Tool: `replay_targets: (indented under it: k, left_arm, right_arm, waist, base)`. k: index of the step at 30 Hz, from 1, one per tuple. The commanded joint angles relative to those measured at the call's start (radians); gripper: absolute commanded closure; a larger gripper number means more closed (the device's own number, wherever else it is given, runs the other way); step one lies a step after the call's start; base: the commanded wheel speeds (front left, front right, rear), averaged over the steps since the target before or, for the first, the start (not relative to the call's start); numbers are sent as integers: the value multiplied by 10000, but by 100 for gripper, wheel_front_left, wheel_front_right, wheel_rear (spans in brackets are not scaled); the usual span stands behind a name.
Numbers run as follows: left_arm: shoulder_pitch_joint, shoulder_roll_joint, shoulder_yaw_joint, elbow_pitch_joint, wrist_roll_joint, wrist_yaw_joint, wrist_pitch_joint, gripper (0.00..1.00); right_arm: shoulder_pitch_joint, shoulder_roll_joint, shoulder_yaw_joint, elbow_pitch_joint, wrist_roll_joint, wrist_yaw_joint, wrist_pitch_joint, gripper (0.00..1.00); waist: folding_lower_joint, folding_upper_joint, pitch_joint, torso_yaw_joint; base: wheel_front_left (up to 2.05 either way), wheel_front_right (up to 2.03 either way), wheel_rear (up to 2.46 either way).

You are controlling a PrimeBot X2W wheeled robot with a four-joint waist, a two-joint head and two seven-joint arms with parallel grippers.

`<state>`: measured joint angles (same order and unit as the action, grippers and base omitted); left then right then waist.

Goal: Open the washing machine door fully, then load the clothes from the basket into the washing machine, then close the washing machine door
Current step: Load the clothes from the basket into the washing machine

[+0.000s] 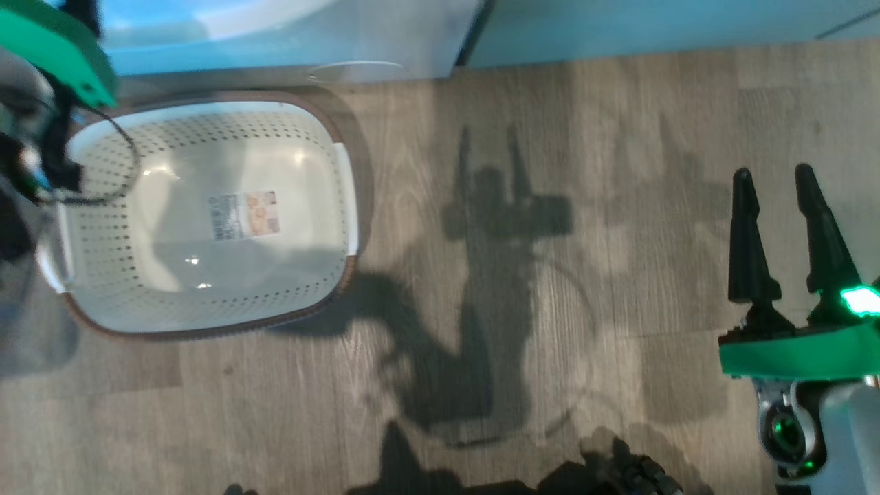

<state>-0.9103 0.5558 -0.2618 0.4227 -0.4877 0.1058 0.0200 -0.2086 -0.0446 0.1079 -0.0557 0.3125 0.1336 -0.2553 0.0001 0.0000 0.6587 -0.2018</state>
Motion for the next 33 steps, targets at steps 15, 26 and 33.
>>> replay_targets:
  k: [15,26,33]
  left_arm:
    - [-2538,2107,82,553,-30,-761,3224,0]
    - [-3033,2552,33,762,-154,-896,4109,0]
    - [-3180,2643,4,790,-99,-832,4069,100]
  right_arm:
    - [-396,-56,787,-174,892,-29,-65,0]
    - [-419,-56,958,-142,1244,-29,-65,0]
    - [-480,-56,992,-134,1325,-29,-65,0]
  waist:
    - [-1,0,771,-1070]
    - [-1,0,1053,-1489]
    - [-1,0,1143,-1570]
  base:
    - [0,0,0]
    - [0,0,0]
    - [0,0,0]
